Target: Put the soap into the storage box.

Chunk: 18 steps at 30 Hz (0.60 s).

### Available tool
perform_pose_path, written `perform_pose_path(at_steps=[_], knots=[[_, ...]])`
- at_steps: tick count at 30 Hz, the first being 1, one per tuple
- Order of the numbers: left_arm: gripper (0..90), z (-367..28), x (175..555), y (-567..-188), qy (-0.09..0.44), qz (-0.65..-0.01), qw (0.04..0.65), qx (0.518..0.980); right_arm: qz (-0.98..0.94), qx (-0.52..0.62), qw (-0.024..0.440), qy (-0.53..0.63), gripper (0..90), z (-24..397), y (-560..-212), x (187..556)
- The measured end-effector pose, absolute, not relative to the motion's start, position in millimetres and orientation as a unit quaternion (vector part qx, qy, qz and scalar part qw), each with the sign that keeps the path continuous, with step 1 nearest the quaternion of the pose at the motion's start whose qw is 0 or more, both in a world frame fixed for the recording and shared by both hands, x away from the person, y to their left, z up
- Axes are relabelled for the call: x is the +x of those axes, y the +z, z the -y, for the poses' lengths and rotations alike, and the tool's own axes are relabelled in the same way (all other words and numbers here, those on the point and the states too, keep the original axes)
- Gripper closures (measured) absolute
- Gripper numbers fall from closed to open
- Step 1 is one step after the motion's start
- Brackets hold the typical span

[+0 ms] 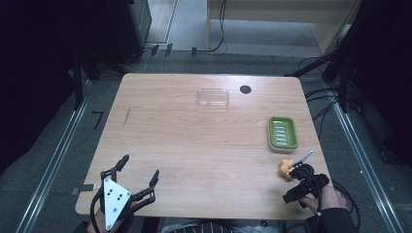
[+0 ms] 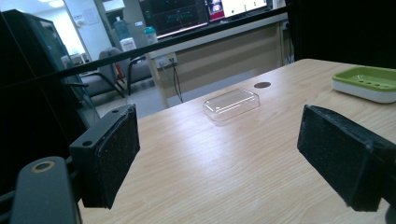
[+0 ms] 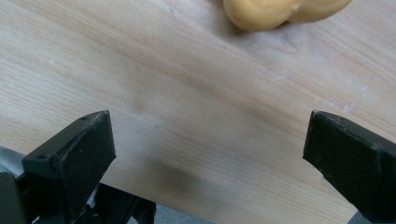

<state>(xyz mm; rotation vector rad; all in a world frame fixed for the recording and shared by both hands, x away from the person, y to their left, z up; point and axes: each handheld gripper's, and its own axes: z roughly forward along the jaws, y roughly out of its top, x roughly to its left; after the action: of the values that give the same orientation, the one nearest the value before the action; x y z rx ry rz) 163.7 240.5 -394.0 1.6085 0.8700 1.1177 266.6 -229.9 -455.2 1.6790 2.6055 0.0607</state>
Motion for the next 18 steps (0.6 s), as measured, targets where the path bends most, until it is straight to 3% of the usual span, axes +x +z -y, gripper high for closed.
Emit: perform_pose_path(at_steps=[18], knots=[[13.0,-240.4,163.6,-394.0,0.459,-0.356,0.476,0.661,-0.852,0.522,0.022,0.027,2.1,225.2,-457.4,290.7]])
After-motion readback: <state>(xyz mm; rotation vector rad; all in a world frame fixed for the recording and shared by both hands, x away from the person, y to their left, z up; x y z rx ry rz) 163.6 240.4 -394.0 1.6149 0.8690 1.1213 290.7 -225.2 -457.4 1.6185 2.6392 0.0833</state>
